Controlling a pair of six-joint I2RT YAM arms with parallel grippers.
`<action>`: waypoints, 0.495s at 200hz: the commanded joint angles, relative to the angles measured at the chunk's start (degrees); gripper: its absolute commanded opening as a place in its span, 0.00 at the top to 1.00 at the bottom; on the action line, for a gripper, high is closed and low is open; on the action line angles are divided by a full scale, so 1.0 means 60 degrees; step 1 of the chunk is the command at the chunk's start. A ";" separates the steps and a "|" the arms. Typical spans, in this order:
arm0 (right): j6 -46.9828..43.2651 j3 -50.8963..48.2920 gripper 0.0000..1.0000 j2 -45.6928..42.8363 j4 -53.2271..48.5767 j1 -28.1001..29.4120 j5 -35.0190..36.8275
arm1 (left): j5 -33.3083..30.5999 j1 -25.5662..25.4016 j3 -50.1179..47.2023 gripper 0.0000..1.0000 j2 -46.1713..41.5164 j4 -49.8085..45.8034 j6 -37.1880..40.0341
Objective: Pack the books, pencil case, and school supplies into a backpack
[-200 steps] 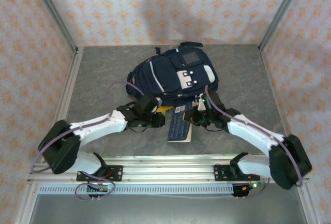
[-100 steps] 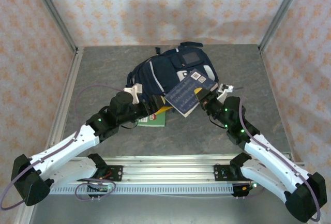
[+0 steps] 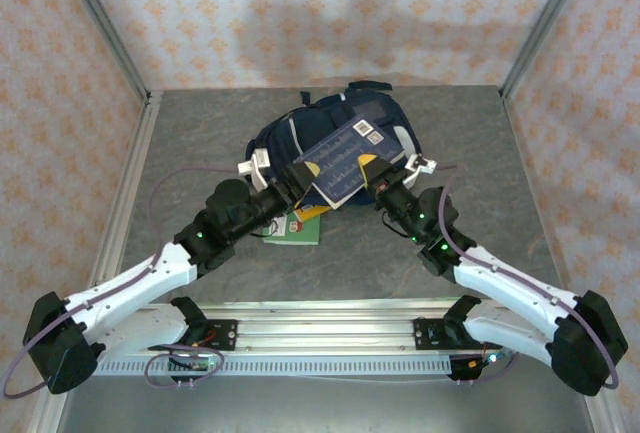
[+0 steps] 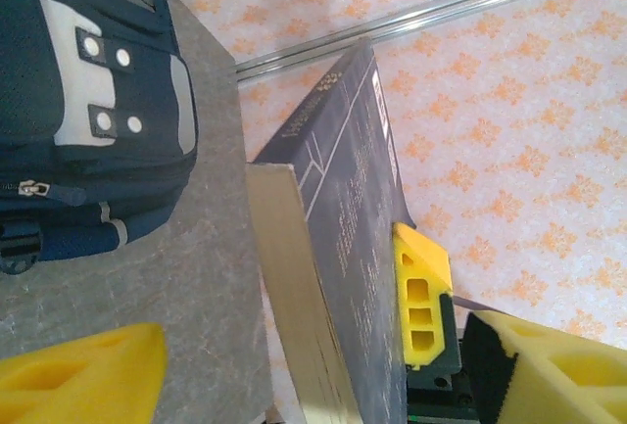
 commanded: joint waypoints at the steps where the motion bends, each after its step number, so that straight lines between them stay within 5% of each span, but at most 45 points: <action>1: 0.0181 0.0443 1.00 0.0125 0.1474 0.0167 0.0368 | -0.0181 -0.0115 0.0311 0.24 0.0219 0.0753 -0.0054; 99: 0.0330 -0.0021 1.00 0.0086 0.2236 0.0630 0.1129 | -0.0319 -0.0667 0.0973 0.59 0.1128 0.1610 -0.0003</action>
